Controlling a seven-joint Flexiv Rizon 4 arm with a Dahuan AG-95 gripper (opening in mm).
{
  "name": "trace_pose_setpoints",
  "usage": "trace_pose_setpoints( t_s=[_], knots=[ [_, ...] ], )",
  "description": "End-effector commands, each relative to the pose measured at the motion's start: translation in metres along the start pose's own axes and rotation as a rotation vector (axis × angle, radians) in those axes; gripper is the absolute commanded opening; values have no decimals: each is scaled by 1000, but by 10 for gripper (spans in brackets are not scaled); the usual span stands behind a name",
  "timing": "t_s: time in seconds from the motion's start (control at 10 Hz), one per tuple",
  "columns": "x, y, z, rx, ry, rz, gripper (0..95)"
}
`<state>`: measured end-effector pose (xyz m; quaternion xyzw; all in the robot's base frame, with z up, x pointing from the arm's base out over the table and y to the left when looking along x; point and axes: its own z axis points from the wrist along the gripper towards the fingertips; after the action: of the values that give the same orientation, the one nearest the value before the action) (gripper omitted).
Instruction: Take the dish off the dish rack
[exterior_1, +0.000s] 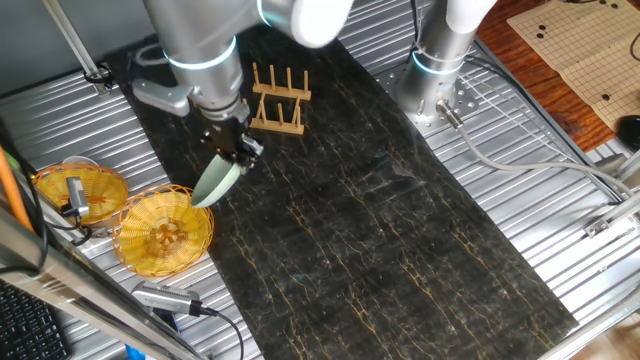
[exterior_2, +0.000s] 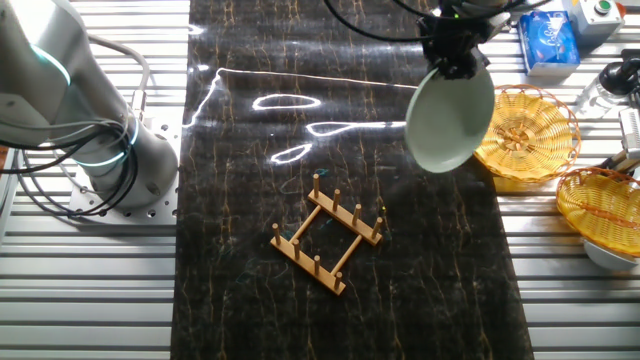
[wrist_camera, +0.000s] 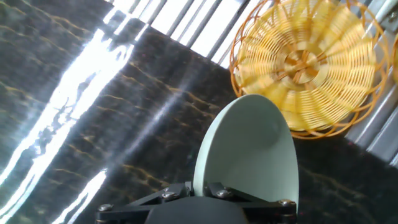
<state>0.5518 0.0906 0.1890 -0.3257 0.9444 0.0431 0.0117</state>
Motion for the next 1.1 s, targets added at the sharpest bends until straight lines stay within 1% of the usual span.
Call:
trace_pose_setpoints(
  t_s=[0.1,0.2,0.3,0.4,0.5,0.6,0.8,0.9,1.1],
  knots=[
    [-5,-3,3,36,17,-39,0],
    [-8,-3,4,46,20,-59,0],
    [-10,-4,4,67,25,-75,0],
    [-15,-5,6,87,23,-89,0],
    [-19,-6,9,94,15,-87,0],
    [-21,-8,10,95,16,-85,0],
    [-21,-8,11,101,26,-95,0],
    [-22,-8,12,101,23,-100,0],
    [-24,-12,18,102,25,-110,0]
  ],
)
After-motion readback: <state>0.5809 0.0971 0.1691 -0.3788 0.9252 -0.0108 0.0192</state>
